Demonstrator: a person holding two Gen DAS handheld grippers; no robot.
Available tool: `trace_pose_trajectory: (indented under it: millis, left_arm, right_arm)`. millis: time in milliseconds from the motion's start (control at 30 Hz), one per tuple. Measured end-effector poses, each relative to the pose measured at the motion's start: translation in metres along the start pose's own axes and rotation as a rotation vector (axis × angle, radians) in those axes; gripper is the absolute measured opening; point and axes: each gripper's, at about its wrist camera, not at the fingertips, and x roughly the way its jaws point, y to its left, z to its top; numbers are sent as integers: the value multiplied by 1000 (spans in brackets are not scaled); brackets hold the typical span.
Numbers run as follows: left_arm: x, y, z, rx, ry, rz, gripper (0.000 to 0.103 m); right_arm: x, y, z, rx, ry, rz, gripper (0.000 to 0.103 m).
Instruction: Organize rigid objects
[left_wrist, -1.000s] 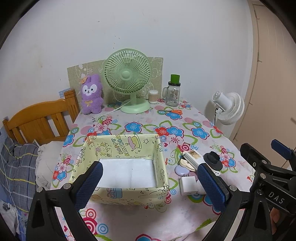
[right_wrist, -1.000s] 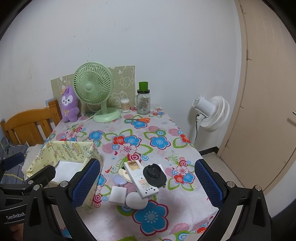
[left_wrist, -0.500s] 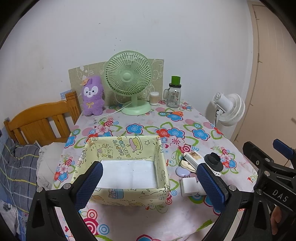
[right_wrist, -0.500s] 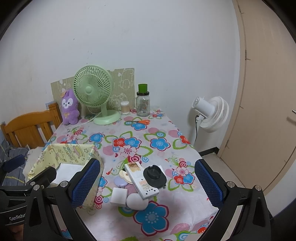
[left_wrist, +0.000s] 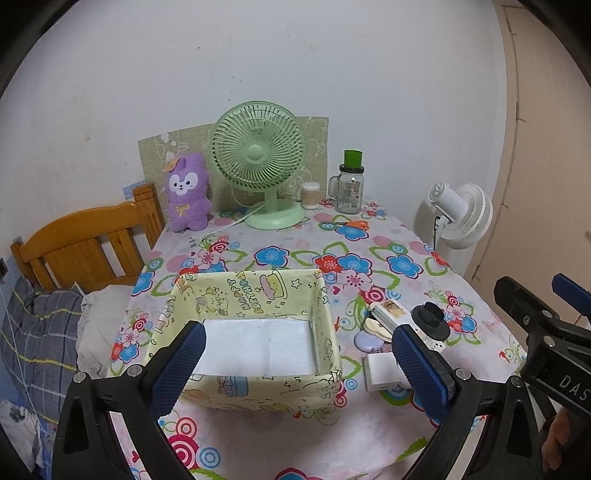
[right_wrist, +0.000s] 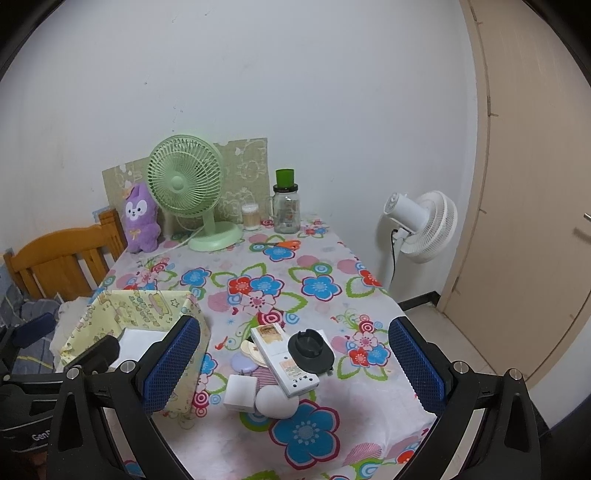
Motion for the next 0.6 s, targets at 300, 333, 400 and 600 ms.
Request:
trace_pose_trajectory:
  millis: [300,333,400,600]
  left_arm:
    - [5,-9,-2,8,6,-3,101]
    - [7,-9,-2,6,9,-4,101]
    - [10,-11,-2,5,16,-6,99]
    - [17,-22,-3,7,31,-9,98]
  right_arm:
    - [2,-1,-2,-6,1,-4,103]
    - [3,-1,-3,-8,2,-7,103]
    - [5,-4,-3,-11,4,-11,102]
    - [13,-14,-5,-1,18,3,100]
